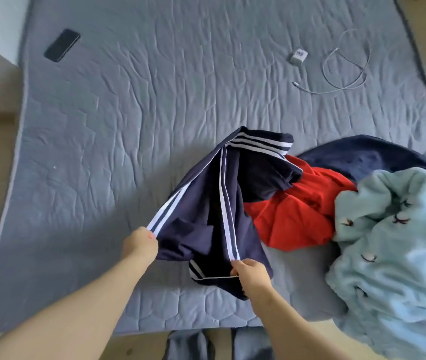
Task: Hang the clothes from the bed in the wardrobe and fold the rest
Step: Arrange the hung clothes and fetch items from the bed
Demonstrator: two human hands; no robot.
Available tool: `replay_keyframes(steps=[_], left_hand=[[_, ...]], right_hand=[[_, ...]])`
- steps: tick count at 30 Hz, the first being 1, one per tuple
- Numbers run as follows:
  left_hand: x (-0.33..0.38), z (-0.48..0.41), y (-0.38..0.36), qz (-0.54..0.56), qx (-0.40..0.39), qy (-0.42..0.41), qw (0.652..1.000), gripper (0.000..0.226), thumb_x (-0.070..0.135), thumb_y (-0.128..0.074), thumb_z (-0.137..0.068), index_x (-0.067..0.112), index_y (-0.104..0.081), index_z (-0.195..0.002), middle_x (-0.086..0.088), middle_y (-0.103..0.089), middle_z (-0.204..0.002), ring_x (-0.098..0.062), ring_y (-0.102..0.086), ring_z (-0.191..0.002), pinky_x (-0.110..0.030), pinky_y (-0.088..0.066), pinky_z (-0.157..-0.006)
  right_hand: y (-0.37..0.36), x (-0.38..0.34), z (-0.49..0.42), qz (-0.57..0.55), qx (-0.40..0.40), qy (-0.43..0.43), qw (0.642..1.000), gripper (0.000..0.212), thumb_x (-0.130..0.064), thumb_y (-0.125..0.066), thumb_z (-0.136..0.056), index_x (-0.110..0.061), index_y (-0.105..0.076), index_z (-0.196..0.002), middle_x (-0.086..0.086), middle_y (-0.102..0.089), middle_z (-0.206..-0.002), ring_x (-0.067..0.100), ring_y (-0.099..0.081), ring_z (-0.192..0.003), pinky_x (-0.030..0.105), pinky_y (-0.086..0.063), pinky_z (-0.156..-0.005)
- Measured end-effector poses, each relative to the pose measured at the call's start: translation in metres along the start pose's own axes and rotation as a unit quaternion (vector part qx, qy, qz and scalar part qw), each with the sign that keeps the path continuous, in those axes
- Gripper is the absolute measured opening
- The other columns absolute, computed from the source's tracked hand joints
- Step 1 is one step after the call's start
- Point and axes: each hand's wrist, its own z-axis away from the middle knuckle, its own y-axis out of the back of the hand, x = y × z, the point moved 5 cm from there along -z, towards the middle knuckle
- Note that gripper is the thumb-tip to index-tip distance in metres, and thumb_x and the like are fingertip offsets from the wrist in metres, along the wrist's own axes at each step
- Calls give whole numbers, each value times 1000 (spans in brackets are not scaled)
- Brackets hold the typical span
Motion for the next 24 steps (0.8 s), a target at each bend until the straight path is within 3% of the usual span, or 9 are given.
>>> replay_keyframes(steps=[4,8,11,13,15,17,19,22,24], left_hand=[[-43,-17,22,12,-2,-5,1000,15,4,-40,-85,10,-54,-86,-15,-62,-100,-30,-53,-78,-28,-39,-62],[-97,-25,31,78,-24,17,997,18,7,-42,-85,14,-55,-94,-12,-60,-100,-30,-55,-78,-31,-43,-60],[-133,-33,35,160,-21,43,986,14,11,-46,-87,21,-46,-98,-6,-54,-93,-23,-51,-67,-27,-40,-53],[-145,-39,38,151,-11,45,987,15,12,-45,-89,21,-46,-101,-10,-57,-100,-26,-52,-72,-29,-42,-59],[-142,-42,41,74,-1,36,997,27,16,-45,-89,24,-47,-114,-9,-54,-114,-30,-54,-93,-34,-44,-77],[-127,-43,41,19,6,5,1000,39,21,-48,-88,30,-46,-125,-5,-48,-127,-30,-48,-112,-38,-40,-90],[-103,-43,37,28,0,-50,998,41,22,-50,-87,30,-48,-127,-2,-45,-132,-27,-45,-118,-39,-39,-95],[-59,-42,25,97,-39,-135,985,34,21,-52,-88,24,-55,-121,-1,-49,-127,-22,-51,-108,-37,-45,-89],[-35,-45,17,153,-79,-147,974,33,23,-52,-88,23,-54,-121,2,-49,-119,-13,-53,-86,-30,-45,-74]], right_hand=[[-70,-3,25,14,-50,-14,999,34,-21,-53,-88,-15,-45,-56,2,-42,-55,18,-38,-52,20,-32,-47],[-141,-6,52,12,-101,-18,995,30,-23,-55,-87,-15,-39,-63,3,-40,-60,18,-34,-57,20,-31,-49],[-168,-8,58,40,-80,18,996,28,-25,-59,-86,-16,-38,-69,-2,-41,-65,13,-39,-61,24,-33,-55],[-168,-8,58,22,-53,22,998,22,-24,-63,-84,-16,-43,-83,-3,-46,-77,12,-46,-70,24,-37,-61],[-159,-8,53,12,-31,6,999,24,-23,-65,-83,-17,-46,-97,-2,-51,-85,15,-51,-74,26,-41,-67],[-148,-13,46,12,-17,-1,1000,17,-20,-62,-85,-15,-52,-98,0,-53,-77,14,-49,-62,26,-41,-62],[-135,-22,39,6,-4,-2,1000,6,-17,-56,-88,-12,-55,-91,0,-51,-68,13,-44,-55,22,-37,-52],[-120,-39,25,0,10,6,1000,6,-16,-51,-91,-11,-55,-92,0,-49,-68,13,-44,-55,22,-36,-49],[-114,-50,16,3,15,15,1000,9,-17,-51,-90,-11,-56,-95,0,-50,-69,14,-45,-57,23,-37,-51]])
